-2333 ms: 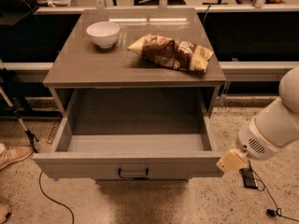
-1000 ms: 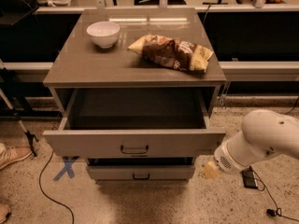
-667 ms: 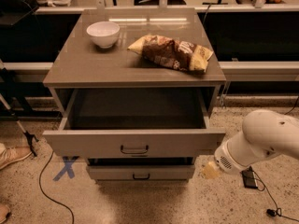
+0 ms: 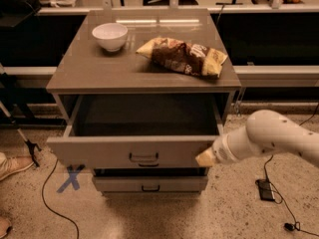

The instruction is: Close top drawer

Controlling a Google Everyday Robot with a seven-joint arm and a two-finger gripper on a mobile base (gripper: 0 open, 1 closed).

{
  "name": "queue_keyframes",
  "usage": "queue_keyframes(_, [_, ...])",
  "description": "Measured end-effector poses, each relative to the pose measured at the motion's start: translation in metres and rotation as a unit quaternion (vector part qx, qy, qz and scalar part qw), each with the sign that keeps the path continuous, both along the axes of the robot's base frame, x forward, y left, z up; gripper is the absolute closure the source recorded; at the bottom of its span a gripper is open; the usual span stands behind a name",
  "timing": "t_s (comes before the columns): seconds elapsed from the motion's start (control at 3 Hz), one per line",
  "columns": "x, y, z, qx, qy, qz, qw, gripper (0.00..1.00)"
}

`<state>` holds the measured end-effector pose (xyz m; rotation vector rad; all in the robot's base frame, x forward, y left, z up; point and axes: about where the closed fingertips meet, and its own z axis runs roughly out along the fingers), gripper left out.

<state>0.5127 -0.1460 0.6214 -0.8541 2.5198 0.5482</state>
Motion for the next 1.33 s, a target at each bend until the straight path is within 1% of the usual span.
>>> queue_keyframes(0.33, [0.007, 0.003, 0.001, 0.006, -0.007, -0.002, 1.0000, 1.00])
queue_keyframes(0.67, [0.052, 0.017, 0.009, 0.031, -0.043, -0.016, 0.9985, 1.00])
queue_keyframes(1.0, [0.082, 0.028, 0.013, 0.048, -0.063, -0.022, 0.9966, 1.00])
queue_keyframes(1.33, [0.082, 0.028, 0.013, 0.048, -0.063, -0.022, 0.9966, 1.00])
